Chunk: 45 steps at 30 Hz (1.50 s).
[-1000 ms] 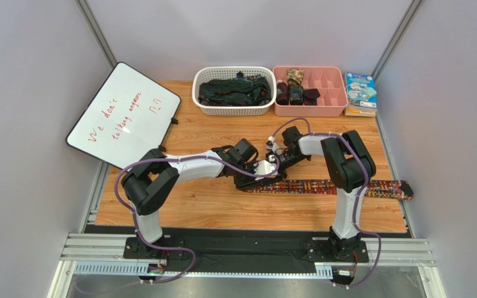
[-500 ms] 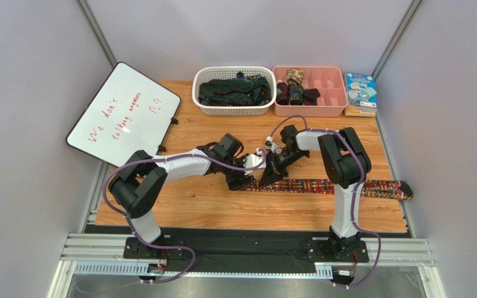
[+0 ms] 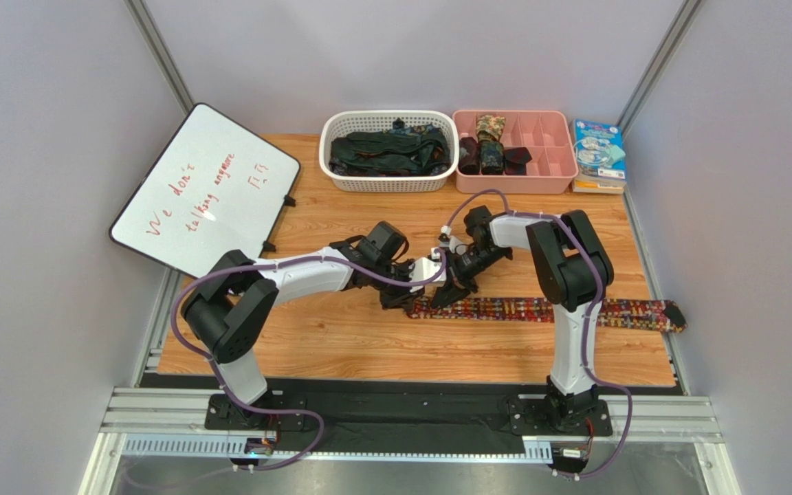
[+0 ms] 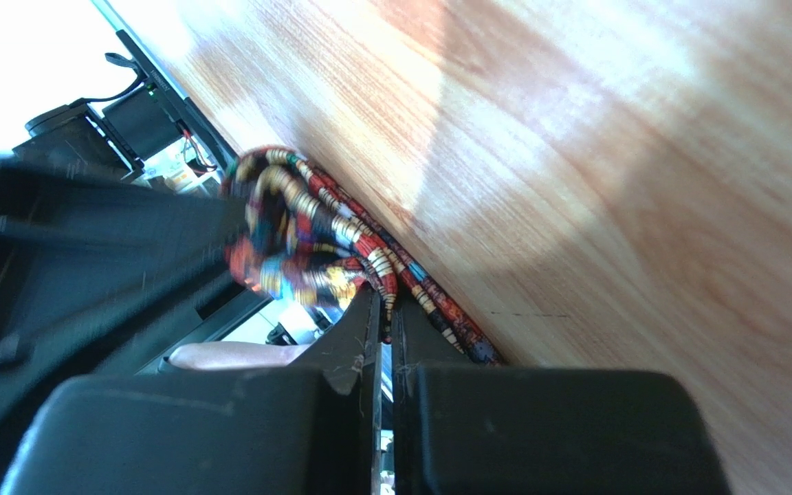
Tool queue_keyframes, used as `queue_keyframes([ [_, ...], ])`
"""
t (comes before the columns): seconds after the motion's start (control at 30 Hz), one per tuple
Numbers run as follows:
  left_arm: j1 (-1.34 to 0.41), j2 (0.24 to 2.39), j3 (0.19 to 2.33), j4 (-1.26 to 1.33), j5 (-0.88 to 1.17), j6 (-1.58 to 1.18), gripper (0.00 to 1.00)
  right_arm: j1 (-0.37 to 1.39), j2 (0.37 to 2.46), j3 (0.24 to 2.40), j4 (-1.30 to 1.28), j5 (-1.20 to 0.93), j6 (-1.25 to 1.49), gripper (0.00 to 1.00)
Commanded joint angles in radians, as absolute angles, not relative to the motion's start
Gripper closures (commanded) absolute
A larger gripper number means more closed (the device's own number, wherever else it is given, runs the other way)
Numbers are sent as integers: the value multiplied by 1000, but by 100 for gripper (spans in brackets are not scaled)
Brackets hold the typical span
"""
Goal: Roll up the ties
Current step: Roll the tie at the center of the board.
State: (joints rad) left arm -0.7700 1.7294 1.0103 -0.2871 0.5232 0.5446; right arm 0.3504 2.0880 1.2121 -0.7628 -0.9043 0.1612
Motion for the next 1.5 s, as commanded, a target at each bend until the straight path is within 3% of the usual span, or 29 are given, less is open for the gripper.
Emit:
queue_keyframes([
  [0.0, -814, 1713, 1094, -255, 569, 494, 73, 370, 2141, 1213, -759, -792, 172, 100],
  [0.23, -850, 1790, 1147, -184, 532, 434, 62, 377, 2140, 1212, -756, -802, 170, 100],
  [0.5, -859, 1868, 1108, -204, 492, 515, 63, 374, 2109, 1221, -788, -854, 137, 99],
  [0.7, -858, 1861, 1068, -255, 466, 574, 66, 350, 2039, 1227, -870, -896, 75, 87],
  [0.87, -857, 1867, 1058, -278, 449, 591, 66, 311, 1942, 1204, -903, -943, 69, 66],
  [1.17, -857, 1873, 1071, -272, 448, 572, 59, 333, 1967, 1189, -815, -979, 156, 62],
  [1.47, -857, 1871, 1078, -261, 465, 540, 61, 373, 2025, 1189, -704, -899, 212, 63],
])
